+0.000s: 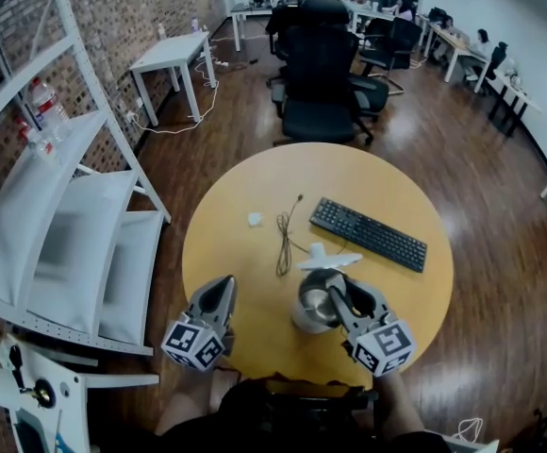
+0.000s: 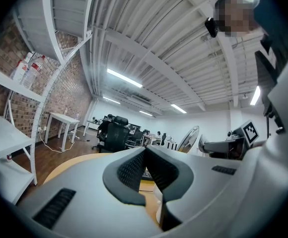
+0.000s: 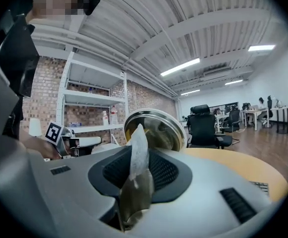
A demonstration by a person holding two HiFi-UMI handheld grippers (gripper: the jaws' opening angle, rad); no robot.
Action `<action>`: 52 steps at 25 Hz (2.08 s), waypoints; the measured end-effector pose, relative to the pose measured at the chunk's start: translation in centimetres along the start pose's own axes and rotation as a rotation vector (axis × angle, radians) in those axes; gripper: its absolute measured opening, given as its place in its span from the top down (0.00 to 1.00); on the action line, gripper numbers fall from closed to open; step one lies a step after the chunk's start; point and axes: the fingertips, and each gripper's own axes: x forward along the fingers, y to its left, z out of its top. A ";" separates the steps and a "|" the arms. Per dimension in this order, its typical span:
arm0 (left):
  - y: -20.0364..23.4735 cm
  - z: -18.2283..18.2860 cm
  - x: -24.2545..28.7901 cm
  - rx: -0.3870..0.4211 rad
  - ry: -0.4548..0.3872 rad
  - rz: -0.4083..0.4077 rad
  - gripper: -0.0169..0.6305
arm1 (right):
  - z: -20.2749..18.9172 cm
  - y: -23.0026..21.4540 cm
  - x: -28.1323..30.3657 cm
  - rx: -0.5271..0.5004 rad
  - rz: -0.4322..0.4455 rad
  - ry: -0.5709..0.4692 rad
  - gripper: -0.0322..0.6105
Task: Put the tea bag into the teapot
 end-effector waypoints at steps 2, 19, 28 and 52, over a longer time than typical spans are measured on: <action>-0.3 0.0 0.2 -0.012 -0.002 -0.008 0.97 | 0.2 0.0 0.2 -0.004 0.000 0.000 0.81; -1.6 -0.8 1.7 -0.042 0.017 -0.053 0.97 | 0.2 -1.4 -1.1 0.046 -0.016 -0.035 0.53; -1.5 -0.5 2.4 -0.042 0.017 -0.064 0.97 | -1.5 -8.3 -6.7 0.090 -0.247 -0.062 0.55; -1.7 -4.3 3.5 0.019 0.121 -0.113 0.97 | -8.2 -13.2 -12.5 0.179 -0.529 -0.040 0.94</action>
